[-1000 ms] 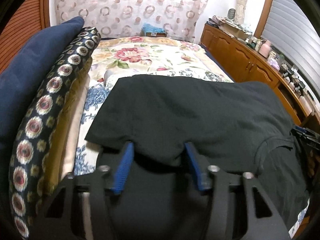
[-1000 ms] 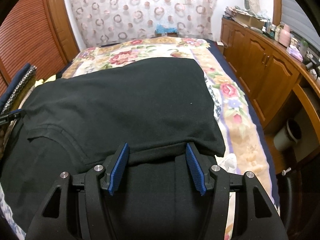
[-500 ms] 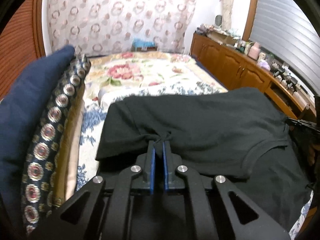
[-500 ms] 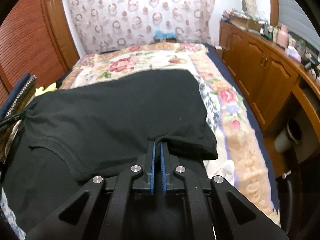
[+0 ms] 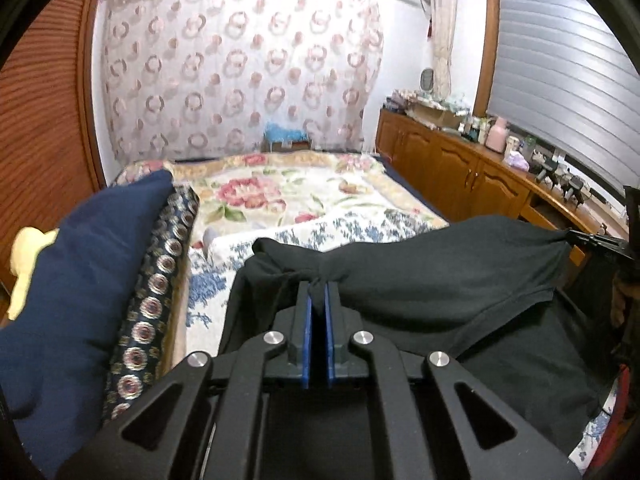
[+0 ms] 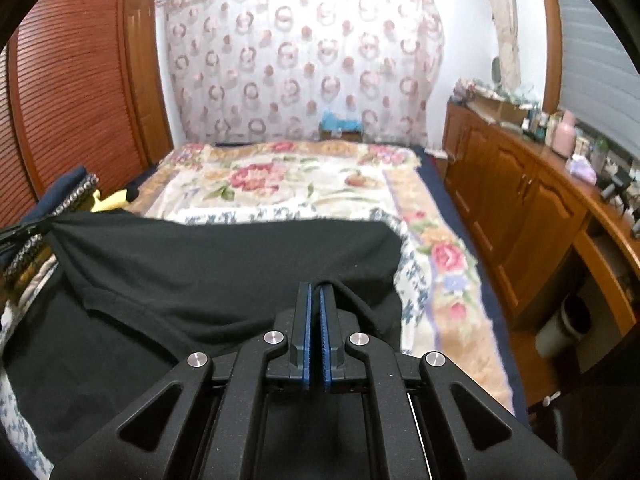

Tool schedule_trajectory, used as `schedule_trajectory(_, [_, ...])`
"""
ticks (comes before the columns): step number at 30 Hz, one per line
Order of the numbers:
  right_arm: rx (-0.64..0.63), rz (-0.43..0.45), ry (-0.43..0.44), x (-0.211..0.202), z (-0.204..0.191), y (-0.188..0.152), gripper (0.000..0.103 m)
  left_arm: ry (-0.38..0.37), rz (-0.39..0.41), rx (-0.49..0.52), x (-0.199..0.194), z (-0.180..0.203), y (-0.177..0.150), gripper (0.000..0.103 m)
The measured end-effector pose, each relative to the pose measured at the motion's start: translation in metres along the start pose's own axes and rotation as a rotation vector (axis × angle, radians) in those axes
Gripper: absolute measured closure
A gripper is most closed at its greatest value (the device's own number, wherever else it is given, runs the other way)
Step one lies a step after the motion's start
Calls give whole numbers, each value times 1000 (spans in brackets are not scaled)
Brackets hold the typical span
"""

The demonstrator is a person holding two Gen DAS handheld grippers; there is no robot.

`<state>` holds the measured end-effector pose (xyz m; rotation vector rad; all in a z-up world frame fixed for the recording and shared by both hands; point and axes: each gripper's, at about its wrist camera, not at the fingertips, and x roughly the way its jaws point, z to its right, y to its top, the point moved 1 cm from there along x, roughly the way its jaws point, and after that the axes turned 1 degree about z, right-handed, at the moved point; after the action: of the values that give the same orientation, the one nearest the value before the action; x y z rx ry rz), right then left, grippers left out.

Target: Fold small clothes

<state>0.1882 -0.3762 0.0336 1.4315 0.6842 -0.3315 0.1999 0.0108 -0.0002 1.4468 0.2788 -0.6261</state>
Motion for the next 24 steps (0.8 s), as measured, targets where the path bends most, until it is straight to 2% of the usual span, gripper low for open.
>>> schedule_trajectory(8, [-19,116,-33,-67,-4,5,102,-10,90,29,-56,9,3,100])
schedule_trajectory(13, [-30,148,-36,-108,-10,-8,102,-18,103,49,-95,20,-16,100])
schedule_trajectory(20, [-29,114,-15,-154,-18,-61,102,-35,52,69,-135,29,-64,99])
schedule_trajectory(24, [-6,28,-4,-150,-17,-99,102,-46,-63,69,-124,28,-96,96])
